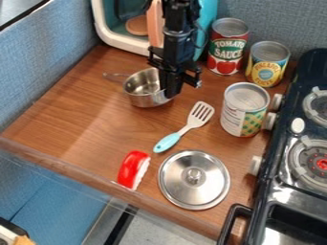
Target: Move the silver pot to the front of the microwave oven
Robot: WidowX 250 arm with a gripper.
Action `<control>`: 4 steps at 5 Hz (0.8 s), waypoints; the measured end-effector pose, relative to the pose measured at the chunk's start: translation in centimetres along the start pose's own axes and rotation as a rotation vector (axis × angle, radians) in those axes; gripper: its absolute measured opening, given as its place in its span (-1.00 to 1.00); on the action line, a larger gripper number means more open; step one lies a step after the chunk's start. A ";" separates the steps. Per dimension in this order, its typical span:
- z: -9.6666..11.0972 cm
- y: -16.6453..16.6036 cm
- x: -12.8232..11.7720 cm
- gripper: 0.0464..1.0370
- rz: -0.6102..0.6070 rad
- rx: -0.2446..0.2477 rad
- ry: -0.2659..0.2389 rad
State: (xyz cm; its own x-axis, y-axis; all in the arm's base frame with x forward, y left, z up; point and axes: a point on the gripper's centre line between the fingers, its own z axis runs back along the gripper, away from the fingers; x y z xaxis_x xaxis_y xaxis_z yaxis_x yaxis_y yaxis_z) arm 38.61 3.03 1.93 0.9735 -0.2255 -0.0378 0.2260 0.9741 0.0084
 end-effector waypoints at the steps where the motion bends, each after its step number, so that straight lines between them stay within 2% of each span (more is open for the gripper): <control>1: -0.9 0.5 0.5 -0.95 0.006 0.005 0.011; 3: -1.5 1.1 1.6 -0.95 0.022 -0.007 0.006; 4: -1.5 1.3 1.9 -0.88 0.041 -0.020 -0.017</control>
State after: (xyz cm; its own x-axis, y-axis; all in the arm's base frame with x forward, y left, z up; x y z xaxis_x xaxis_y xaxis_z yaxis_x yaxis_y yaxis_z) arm 40.68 3.88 0.38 0.9824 -0.1856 -0.0209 0.1854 0.9826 -0.0104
